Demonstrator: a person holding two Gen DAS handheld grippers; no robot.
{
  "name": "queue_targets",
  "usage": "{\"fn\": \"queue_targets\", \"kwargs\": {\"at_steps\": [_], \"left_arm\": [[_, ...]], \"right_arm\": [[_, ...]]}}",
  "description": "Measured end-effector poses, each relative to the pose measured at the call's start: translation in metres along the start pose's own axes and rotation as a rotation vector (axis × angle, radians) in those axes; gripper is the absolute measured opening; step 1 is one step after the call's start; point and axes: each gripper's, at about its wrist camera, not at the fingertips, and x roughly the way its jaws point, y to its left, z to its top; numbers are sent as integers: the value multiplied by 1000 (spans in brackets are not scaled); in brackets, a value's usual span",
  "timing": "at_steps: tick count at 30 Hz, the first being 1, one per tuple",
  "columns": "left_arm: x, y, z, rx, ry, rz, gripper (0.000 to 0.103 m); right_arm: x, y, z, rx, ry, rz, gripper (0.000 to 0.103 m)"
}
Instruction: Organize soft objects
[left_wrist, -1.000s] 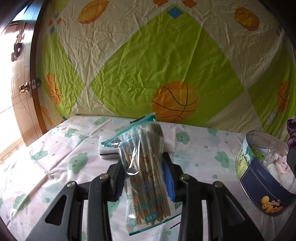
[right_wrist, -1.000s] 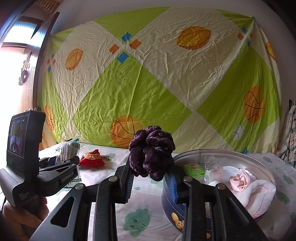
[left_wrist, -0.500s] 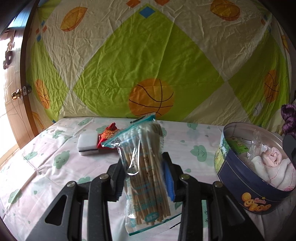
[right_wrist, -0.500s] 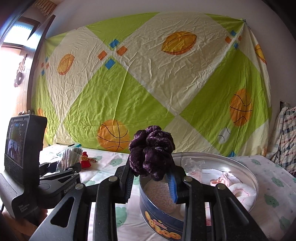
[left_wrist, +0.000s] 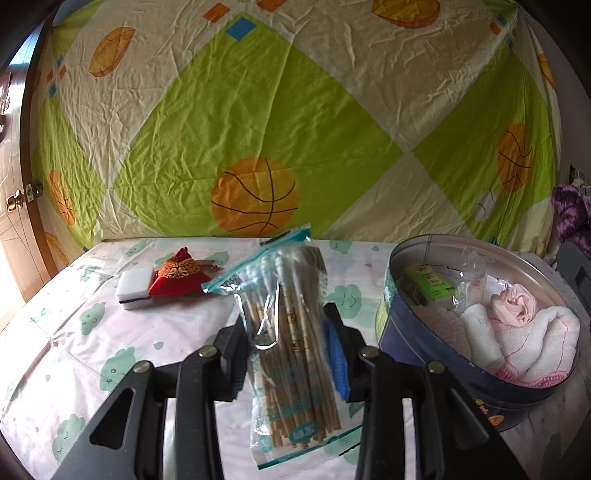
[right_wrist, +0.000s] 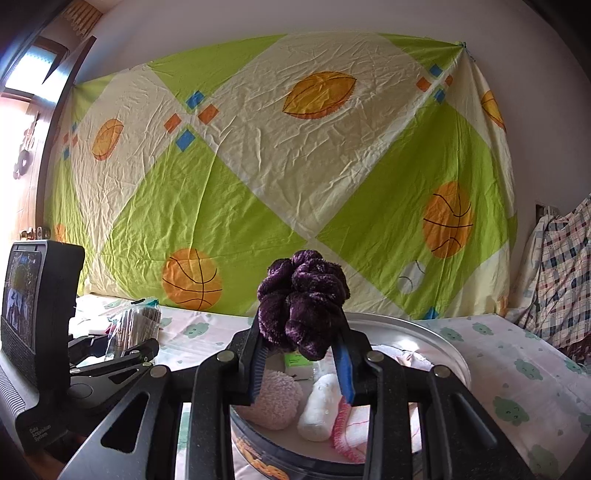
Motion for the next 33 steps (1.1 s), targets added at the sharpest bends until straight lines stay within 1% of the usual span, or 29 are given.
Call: {"fn": "queue_targets", "kwargs": {"at_steps": [7, 21, 33], "left_arm": [[-5, -22, 4, 11, -10, -34, 36], [-15, -67, 23, 52, -50, -101, 36], [-10, -108, 31, 77, -43, -151, 36]], "right_arm": [[1, -25, 2, 11, -9, -46, 35], [10, -73, 6, 34, -9, -127, 35], [23, -104, 9, 28, -10, -200, 35]]}}
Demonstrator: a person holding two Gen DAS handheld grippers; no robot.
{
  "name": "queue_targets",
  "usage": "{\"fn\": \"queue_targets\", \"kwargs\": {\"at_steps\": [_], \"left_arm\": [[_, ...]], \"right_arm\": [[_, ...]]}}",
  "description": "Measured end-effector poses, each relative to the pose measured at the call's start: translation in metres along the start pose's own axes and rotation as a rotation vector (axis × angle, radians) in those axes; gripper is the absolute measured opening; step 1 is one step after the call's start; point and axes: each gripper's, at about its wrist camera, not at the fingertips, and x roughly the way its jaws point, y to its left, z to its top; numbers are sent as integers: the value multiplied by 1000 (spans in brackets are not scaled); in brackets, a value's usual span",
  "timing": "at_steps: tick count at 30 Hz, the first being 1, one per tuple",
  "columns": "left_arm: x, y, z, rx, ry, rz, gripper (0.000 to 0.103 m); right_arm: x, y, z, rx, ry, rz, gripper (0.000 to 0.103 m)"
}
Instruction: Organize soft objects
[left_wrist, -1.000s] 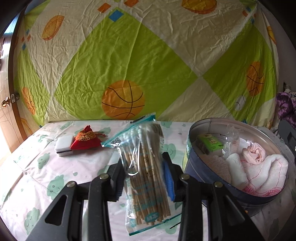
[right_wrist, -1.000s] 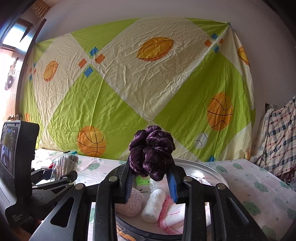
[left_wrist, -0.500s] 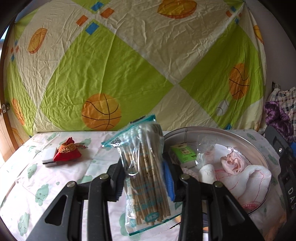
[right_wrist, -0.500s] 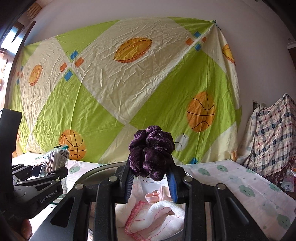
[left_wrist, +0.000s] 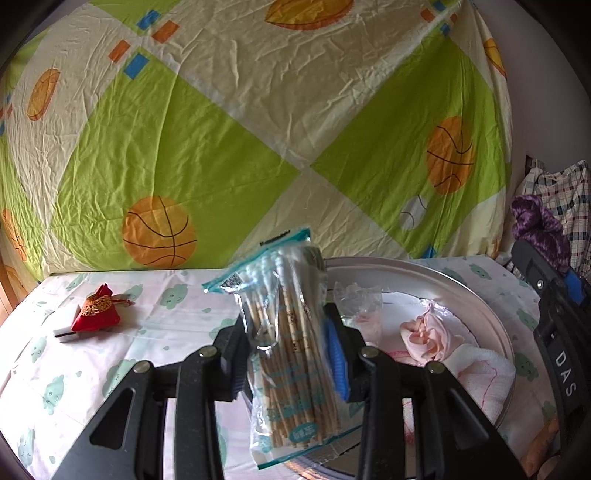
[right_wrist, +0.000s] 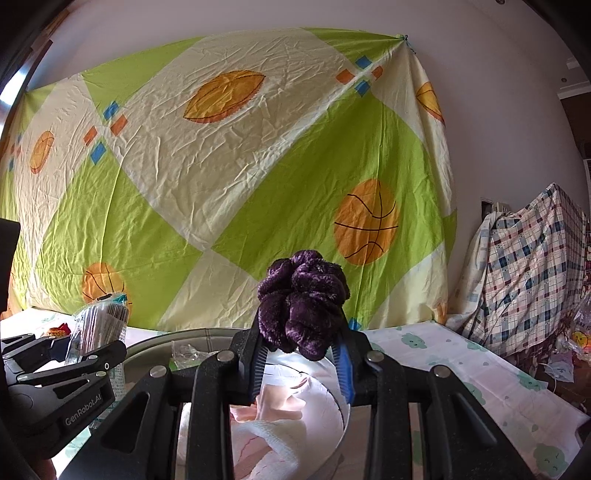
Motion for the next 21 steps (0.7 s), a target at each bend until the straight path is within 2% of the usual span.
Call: {"fn": "queue_targets", "kwargs": {"at_steps": [10, 21], "left_arm": [[14, -25, 5, -3, 13, -38, 36], [35, -44, 7, 18, 61, -40, 36]], "right_arm": [[22, -13, -1, -25, 39, -42, 35], [45, -19, -7, -45, 113, -42, 35]]}}
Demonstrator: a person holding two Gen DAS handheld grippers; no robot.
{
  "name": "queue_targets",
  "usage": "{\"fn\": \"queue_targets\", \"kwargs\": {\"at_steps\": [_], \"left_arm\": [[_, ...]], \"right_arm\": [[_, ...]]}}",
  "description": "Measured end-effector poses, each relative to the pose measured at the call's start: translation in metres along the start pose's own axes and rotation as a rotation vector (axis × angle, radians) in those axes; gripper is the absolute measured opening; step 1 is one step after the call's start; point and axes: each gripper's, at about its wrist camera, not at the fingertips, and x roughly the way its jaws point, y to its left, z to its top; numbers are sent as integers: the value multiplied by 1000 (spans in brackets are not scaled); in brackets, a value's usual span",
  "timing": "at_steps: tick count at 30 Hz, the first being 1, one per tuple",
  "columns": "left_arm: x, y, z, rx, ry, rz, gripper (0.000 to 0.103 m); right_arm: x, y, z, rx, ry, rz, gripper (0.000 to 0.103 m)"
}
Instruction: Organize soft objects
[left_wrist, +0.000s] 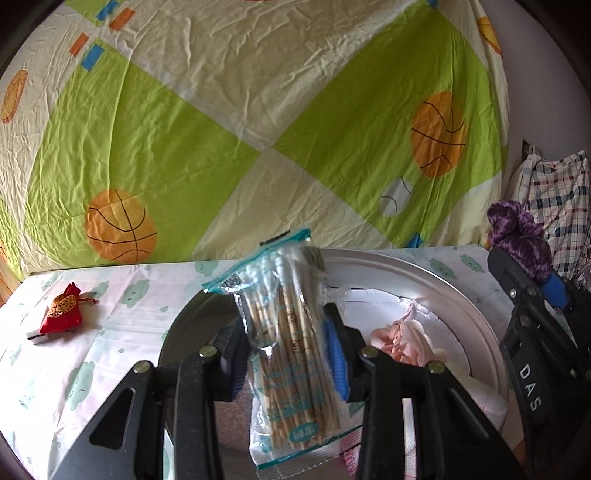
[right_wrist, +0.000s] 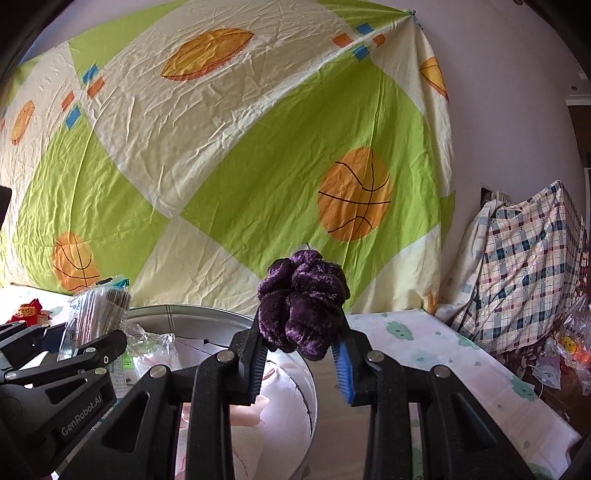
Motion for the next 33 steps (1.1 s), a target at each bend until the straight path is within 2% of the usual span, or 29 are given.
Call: {"fn": "queue_targets", "kwargs": {"at_steps": [6, 9, 14, 21, 23, 24, 26, 27, 28, 29, 30, 31, 33], "left_arm": [[9, -1, 2, 9, 39, 6, 36], [13, 1, 1, 24, 61, 41, 36], [24, 9, -1, 1, 121, 47, 36], [24, 7, -1, 12, 122, 61, 36], [24, 7, -1, 11, 123, 62, 36], [24, 7, -1, 11, 123, 62, 41], [24, 6, -1, 15, 123, 68, 52], [24, 6, -1, 16, 123, 69, 64], [22, 6, -1, 16, 114, 63, 77], [20, 5, -1, 18, 100, 67, 83], [16, 5, -1, 15, 82, 92, 95], [13, 6, 0, 11, 61, 119, 103], [7, 12, 1, -11, 29, 152, 103]], "right_arm": [[11, 5, -4, -20, 52, 23, 35], [15, 8, -6, -32, 76, 41, 35], [18, 11, -8, -36, 100, 72, 35], [21, 14, -8, -40, 118, 116, 35], [22, 15, -9, -43, 127, 145, 38], [22, 16, -9, -46, 132, 159, 41], [22, 17, -9, -51, 131, 173, 52], [20, 17, -9, -51, 122, 172, 62], [18, 16, -9, -45, 111, 160, 64], [16, 14, -9, -30, 102, 160, 65], [15, 10, -9, -13, 96, 162, 66], [15, 7, -9, 8, 92, 157, 70], [13, 0, -8, 56, 80, 152, 77]]}}
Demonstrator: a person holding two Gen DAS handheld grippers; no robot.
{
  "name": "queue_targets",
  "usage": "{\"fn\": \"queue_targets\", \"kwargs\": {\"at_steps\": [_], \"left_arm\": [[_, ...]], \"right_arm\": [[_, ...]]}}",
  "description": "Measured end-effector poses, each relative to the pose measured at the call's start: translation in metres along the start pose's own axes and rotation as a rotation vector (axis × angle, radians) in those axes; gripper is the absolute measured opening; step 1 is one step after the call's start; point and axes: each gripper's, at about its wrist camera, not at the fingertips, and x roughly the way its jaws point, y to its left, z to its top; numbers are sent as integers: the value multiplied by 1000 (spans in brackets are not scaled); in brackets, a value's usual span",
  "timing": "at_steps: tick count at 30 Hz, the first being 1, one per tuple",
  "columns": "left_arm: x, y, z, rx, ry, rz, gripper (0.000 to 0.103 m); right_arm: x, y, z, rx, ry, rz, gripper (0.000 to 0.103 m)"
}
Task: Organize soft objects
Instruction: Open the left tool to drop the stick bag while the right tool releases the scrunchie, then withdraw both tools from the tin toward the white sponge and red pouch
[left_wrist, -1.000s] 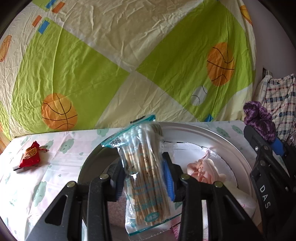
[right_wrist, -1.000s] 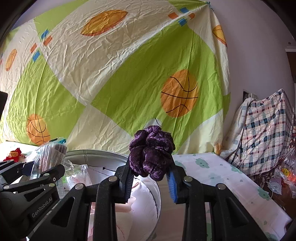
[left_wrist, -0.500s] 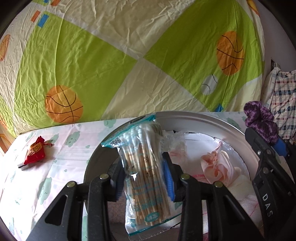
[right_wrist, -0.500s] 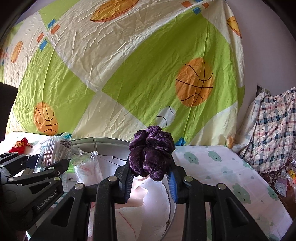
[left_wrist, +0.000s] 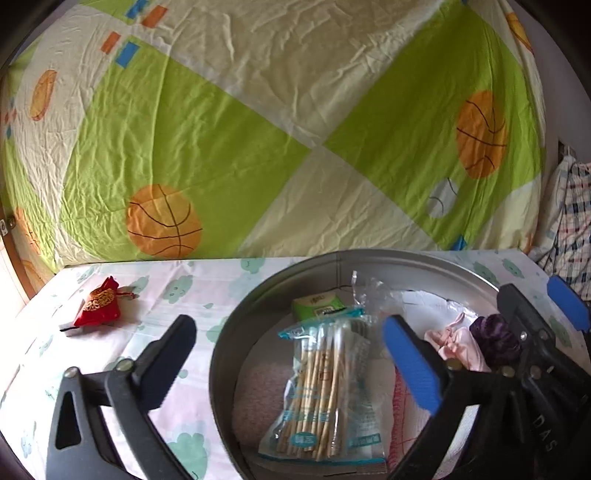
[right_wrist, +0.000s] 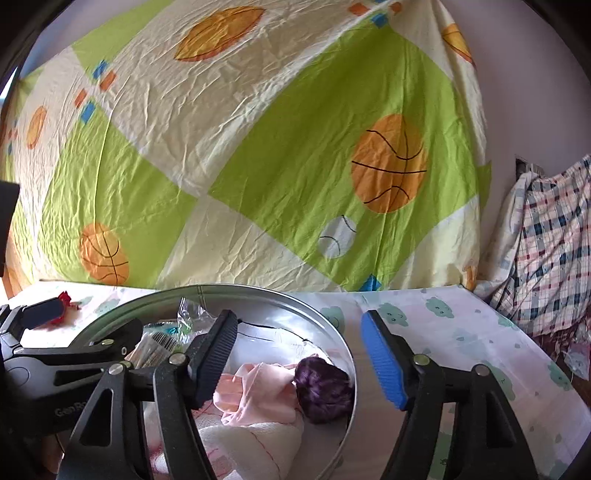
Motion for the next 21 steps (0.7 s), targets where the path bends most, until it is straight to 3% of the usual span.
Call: {"fn": "queue_targets", "kwargs": {"at_steps": [4, 13, 21], "left_arm": [[-7, 14, 1, -49, -52, -14, 103], [-15, 23, -6, -55, -86, 6, 103], [-21, 41, -13, -81, -122, 86, 103]], "right_arm": [[-7, -4, 2, 36, -38, -3, 79], [-20, -12, 4, 64, -114, -69, 79], [-43, -15, 4, 86, -256, -120, 79]]}}
